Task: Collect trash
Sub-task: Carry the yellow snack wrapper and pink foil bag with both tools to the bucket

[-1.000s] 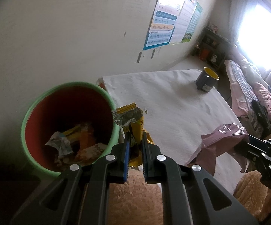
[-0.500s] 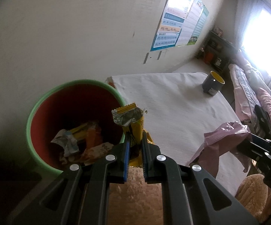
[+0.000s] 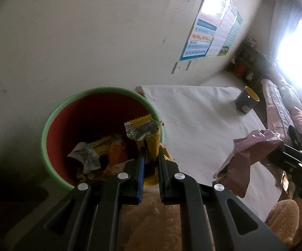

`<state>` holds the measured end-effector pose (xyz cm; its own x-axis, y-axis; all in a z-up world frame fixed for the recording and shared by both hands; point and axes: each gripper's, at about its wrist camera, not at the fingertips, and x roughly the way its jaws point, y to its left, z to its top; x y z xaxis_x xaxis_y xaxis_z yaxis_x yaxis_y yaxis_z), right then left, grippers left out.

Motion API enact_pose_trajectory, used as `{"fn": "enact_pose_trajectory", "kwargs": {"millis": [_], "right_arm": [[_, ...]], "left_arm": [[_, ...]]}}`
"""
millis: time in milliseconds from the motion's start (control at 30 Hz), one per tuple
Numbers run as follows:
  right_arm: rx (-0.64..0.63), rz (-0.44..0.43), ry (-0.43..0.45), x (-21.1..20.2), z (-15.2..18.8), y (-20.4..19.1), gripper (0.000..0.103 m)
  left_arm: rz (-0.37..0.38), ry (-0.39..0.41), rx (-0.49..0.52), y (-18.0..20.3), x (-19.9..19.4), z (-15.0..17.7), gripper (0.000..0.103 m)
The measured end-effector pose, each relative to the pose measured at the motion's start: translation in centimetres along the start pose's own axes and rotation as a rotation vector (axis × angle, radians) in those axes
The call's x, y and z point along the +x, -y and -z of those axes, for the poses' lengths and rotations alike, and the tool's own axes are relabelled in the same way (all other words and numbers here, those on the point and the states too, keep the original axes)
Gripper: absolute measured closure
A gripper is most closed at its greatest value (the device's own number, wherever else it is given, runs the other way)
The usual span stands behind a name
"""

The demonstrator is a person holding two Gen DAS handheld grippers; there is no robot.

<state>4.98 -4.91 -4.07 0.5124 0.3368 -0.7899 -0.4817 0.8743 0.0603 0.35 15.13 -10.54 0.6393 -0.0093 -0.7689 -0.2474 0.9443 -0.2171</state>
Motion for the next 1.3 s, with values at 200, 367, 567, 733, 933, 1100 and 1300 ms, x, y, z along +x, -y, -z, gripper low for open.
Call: {"fn": "enact_pose_trajectory", "kwargs": {"millis": [200, 367, 567, 733, 933, 1100, 1300], "right_arm": [[-0.014, 0.000, -0.009, 0.5, -0.3, -0.9, 0.070], [-0.024, 0.003, -0.016, 1.0, -0.5, -1.3, 0.070], [-0.036, 0.006, -0.021, 1.6, -0.8, -1.8, 0.070], [-0.055, 0.004, -0.019, 1.9, -1.4, -2.7, 0.070], [-0.082, -0.002, -0.015, 2.5, -2.2, -4.0, 0.070], [-0.100, -0.006, -0.011, 3.1, -3.0, -5.0, 0.070], [-0.135, -0.005, -0.017, 4.7, -4.2, -6.7, 0.070]], "left_arm": [[-0.006, 0.000, -0.022, -1.1, 0.1, -0.1, 0.094], [-0.013, -0.003, -0.038, -1.7, 0.4, 0.1, 0.094], [-0.021, -0.002, -0.058, -2.7, 0.5, 0.0, 0.094], [-0.028, -0.002, -0.066, -3.4, 0.7, -0.1, 0.094], [-0.042, -0.001, -0.078, -4.5, 1.0, -0.5, 0.094], [-0.051, -0.006, -0.093, -5.5, 1.3, -0.6, 0.094], [-0.062, 0.001, -0.099, -6.6, 1.9, -1.6, 0.094]]}}
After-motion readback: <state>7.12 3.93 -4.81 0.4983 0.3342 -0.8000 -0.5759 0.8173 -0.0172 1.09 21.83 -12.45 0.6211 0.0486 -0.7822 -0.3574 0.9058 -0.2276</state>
